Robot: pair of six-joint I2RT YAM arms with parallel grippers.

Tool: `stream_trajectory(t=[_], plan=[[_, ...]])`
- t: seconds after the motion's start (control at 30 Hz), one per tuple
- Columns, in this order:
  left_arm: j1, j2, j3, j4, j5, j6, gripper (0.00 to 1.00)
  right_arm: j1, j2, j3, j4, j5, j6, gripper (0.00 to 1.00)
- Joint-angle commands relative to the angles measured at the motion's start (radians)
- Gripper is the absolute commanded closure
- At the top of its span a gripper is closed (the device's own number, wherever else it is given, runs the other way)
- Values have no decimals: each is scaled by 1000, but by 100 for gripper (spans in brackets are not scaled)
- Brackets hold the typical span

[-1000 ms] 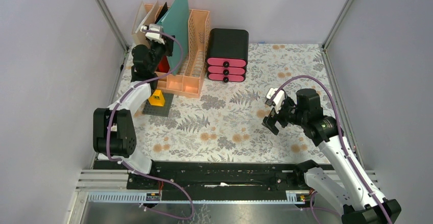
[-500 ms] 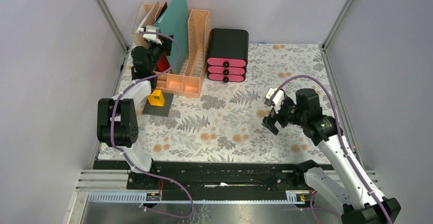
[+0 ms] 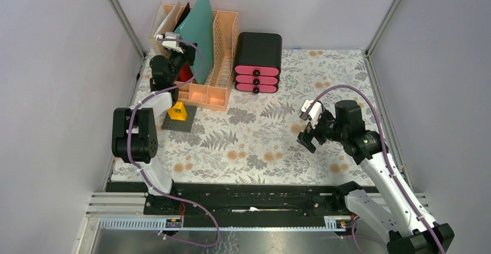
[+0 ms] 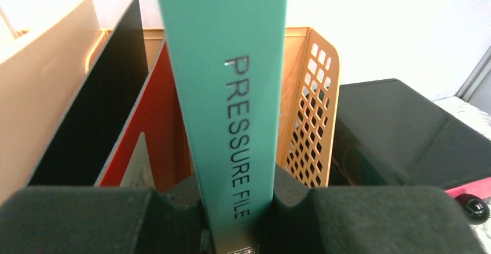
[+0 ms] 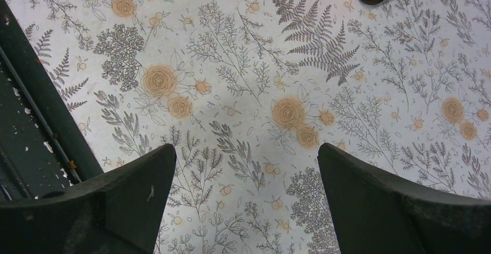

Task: Organize the desk
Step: Place the folder in the storage box.

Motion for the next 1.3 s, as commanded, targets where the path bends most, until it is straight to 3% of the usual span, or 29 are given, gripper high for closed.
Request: stream_trajectory(t=[0.0, 0.37, 0.5, 0.73, 1.0, 1.1, 1.27], plan=[[7, 17, 25, 139, 36, -105, 99, -6, 1, -3, 18, 8, -10, 0], [7, 44, -8, 143, 41, -128, 92, -6, 0, -4, 17, 7, -11, 0], [7, 40, -29, 144, 31, -132, 84, -6, 2, -4, 16, 8, -11, 0], [7, -7, -46, 107, -19, -151, 52, -6, 3, -4, 17, 5, -11, 0], [7, -145, -37, -20, -103, -184, 25, -4, -3, -4, 17, 5, -12, 0], [7, -222, -76, -72, -172, -216, 13, -6, -7, -2, 17, 4, -13, 0], [7, -364, -161, -156, -223, -310, 1, -6, -20, -2, 17, 2, -12, 0]])
